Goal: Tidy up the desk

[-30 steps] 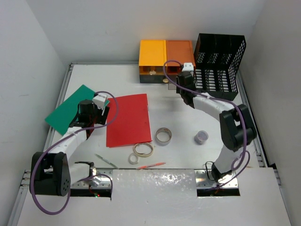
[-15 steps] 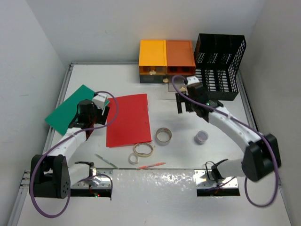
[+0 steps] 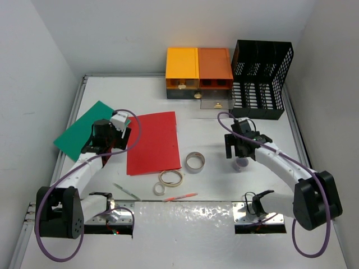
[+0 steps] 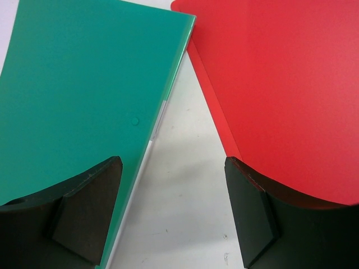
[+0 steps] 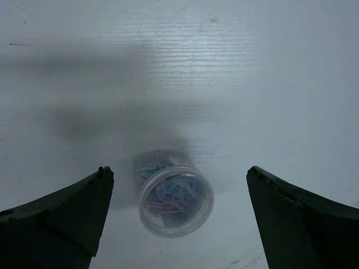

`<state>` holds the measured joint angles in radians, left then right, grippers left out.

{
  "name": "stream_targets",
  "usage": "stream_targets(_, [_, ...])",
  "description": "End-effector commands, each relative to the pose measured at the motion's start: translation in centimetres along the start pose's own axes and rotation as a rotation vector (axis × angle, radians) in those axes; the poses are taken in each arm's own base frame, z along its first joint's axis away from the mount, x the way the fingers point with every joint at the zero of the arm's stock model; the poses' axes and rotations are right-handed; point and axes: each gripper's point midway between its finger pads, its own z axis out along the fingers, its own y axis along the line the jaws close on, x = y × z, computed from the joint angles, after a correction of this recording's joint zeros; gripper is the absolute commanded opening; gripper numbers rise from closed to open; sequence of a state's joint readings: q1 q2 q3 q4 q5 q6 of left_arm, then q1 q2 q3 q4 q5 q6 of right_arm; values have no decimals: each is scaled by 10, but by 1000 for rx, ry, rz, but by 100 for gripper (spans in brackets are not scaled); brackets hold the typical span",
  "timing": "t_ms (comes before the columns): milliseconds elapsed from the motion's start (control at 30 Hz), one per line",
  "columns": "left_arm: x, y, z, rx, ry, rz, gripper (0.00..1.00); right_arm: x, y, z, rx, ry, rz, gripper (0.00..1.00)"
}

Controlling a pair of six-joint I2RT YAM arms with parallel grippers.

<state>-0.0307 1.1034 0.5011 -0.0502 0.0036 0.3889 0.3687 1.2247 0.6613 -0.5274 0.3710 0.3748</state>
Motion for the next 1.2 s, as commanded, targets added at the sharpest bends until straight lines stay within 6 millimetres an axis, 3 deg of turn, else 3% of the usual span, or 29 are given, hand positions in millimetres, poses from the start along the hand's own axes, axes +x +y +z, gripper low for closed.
stream_targets(0, [-22, 10, -7, -25, -73, 4, 72, -1, 6, 7, -29, -16, 59, 99])
stream_targets(167, [-22, 9, -7, -22, -73, 4, 72, 16, 19, 14, -89, 53, 49, 96])
stream_targets(467, [-21, 9, -6, -22, -68, 6, 72, 29, 17, 13, -95, 68, 44, 84])
stream_targets(600, [-21, 9, -6, -23, -66, 7, 72, 35, 17, 14, -94, 78, 39, 72])
stream_targets(700, [-21, 9, -6, -20, -67, 4, 72, 36, 16, 14, -93, 73, 45, 58])
stream_targets(767, [-21, 9, -6, -19, -65, 6, 72, 32, 16, 12, -98, 57, 42, 38])
stream_targets(833, [-21, 9, -6, -19, -65, 4, 72, 22, 17, 8, -108, 36, 38, 20])
stream_targets(967, [-22, 9, -7, -20, -67, 6, 72, -12, 25, -12, -168, -41, -7, 12])
stream_targets(1000, [-22, 9, -7, -21, -68, 4, 72, -35, 29, -23, -194, -92, -7, 11])
stream_targets(1067, [-22, 10, -7, -22, -66, 6, 72, -60, 40, -38, -267, -157, -37, 9])
stream_targets(1167, [-21, 10, -7, -25, -65, 7, 72, -126, 51, -72, -342, -347, -11, 8])
